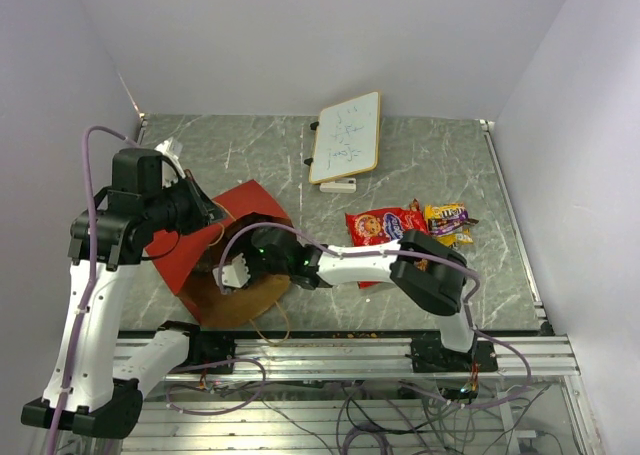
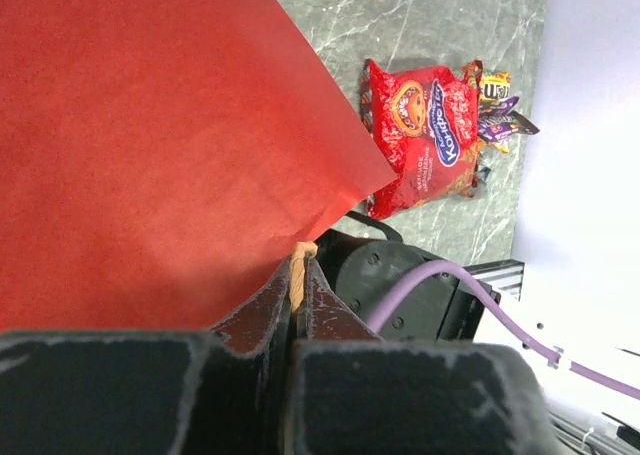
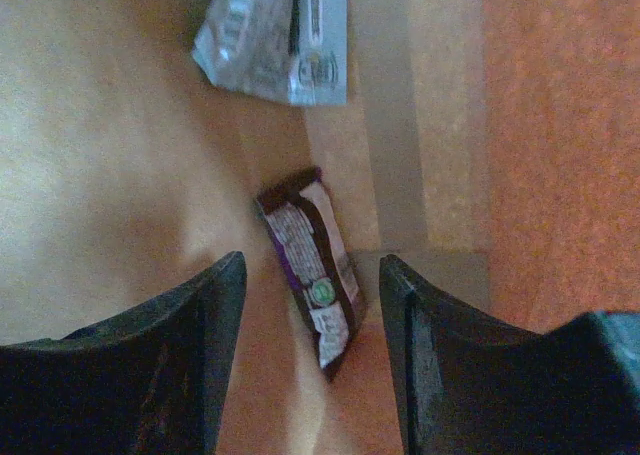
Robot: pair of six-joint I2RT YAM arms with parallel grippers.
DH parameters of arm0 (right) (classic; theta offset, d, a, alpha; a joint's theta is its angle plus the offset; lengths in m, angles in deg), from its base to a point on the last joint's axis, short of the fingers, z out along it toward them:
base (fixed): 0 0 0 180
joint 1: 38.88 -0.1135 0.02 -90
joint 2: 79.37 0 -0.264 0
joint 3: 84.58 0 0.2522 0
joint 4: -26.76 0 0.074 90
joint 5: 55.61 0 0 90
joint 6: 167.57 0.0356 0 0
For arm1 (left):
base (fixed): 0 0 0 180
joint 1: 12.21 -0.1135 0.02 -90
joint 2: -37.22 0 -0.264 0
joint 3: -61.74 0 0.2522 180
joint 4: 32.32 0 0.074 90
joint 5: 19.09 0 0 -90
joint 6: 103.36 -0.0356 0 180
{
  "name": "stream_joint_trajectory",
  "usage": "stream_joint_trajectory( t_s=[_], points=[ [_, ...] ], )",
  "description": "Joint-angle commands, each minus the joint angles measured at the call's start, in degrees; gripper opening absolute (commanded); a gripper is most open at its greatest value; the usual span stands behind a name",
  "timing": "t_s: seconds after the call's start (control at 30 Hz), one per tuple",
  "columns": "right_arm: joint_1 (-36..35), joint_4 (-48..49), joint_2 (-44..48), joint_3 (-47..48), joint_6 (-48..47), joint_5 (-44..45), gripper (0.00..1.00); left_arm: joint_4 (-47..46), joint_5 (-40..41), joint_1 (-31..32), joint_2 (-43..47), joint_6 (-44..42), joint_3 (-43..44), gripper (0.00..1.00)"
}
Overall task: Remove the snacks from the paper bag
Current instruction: Take out the snack from the paper bag.
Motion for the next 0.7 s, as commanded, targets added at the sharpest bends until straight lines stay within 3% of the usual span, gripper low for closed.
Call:
stream_joint_trajectory(
  t_s=[0.0, 0.67],
  points=[
    [1.10, -5.69, -4.09, 4.21, -8.61, 6.68, 0.55, -0.57, -0.97, -0.15, -0.21, -2.95, 1.72, 0.07],
    [4.05, -13.42, -18.82, 21.39, -12.72, 15.91, 0.59, 6.22, -7.58, -0.16, -3.85, -11.38, 3.94, 0.07]
  ],
)
